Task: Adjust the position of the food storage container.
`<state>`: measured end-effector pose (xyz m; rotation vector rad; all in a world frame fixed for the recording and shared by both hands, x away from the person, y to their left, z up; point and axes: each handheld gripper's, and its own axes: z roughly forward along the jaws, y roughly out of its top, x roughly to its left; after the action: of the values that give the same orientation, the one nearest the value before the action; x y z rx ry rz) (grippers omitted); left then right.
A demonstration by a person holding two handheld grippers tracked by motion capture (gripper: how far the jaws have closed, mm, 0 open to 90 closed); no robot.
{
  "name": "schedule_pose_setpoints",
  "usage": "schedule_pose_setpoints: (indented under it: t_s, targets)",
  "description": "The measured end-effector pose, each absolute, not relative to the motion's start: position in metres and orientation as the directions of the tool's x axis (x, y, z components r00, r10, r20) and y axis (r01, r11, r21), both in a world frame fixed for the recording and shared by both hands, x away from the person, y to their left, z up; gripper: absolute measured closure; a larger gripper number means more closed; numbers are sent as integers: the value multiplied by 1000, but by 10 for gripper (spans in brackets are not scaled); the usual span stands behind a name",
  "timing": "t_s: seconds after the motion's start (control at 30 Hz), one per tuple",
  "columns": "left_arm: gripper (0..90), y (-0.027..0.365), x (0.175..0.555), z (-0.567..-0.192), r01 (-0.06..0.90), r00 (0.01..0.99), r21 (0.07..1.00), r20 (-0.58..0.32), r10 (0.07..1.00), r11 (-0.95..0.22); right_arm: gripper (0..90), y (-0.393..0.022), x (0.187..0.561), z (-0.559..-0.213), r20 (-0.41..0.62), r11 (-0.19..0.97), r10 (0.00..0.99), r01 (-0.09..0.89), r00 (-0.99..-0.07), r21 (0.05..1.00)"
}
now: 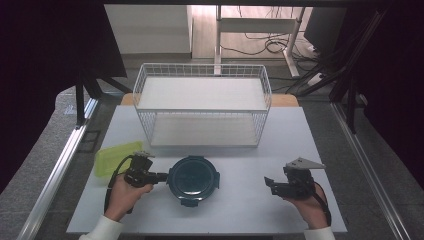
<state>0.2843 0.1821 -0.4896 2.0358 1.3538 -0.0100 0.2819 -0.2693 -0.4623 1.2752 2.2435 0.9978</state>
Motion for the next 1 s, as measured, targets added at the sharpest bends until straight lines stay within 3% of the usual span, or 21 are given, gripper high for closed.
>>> schedule_pose_setpoints:
  t_s: [1.0]
  targets:
    - [900, 142, 280, -490, 804, 495, 553, -419, 761, -218, 213, -263, 280, -458, 32, 324, 852, 575, -522, 751]
